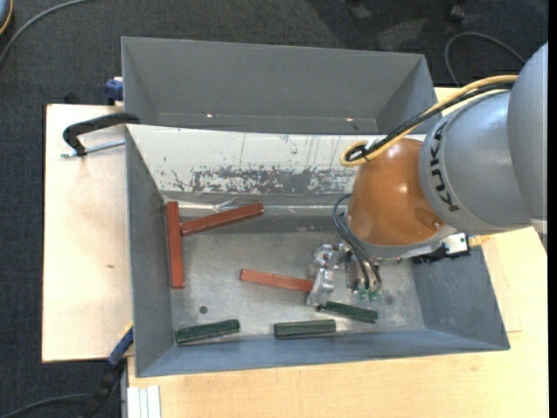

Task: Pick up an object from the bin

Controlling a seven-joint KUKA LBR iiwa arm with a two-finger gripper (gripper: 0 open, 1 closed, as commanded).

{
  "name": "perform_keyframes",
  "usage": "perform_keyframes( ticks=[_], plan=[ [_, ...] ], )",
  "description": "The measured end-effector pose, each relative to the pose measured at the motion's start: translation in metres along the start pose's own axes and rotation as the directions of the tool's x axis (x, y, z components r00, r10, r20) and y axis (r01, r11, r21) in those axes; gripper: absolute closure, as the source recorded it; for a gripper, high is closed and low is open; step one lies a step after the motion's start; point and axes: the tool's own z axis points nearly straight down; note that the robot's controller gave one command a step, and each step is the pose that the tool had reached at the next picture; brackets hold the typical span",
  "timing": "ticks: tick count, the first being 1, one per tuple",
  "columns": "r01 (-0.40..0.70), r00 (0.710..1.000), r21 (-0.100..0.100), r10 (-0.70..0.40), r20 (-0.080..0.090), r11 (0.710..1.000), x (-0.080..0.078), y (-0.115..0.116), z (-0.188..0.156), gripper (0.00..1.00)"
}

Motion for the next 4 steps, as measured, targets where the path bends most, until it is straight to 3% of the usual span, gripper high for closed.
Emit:
perform_keyframes(
  ticks=[1, 2, 3, 4],
  plan=[
    [0.263, 0.965, 0.000, -0.263, 0.010, 0.965, -0.023, 0.039, -0.023, 1.00],
    [0.264, 0.964, 0.000, -0.264, 0.017, 0.965, -0.048, 0.065, -0.140, 1.00],
    [0.379, 0.925, 0.002, -0.379, 0.000, 0.925, -0.081, 0.040, -0.080, 1.00],
    [0.363, 0.932, 0.005, -0.363, 0.016, 0.932, -0.043, 0.005, -0.240, 1.00]
  ],
)
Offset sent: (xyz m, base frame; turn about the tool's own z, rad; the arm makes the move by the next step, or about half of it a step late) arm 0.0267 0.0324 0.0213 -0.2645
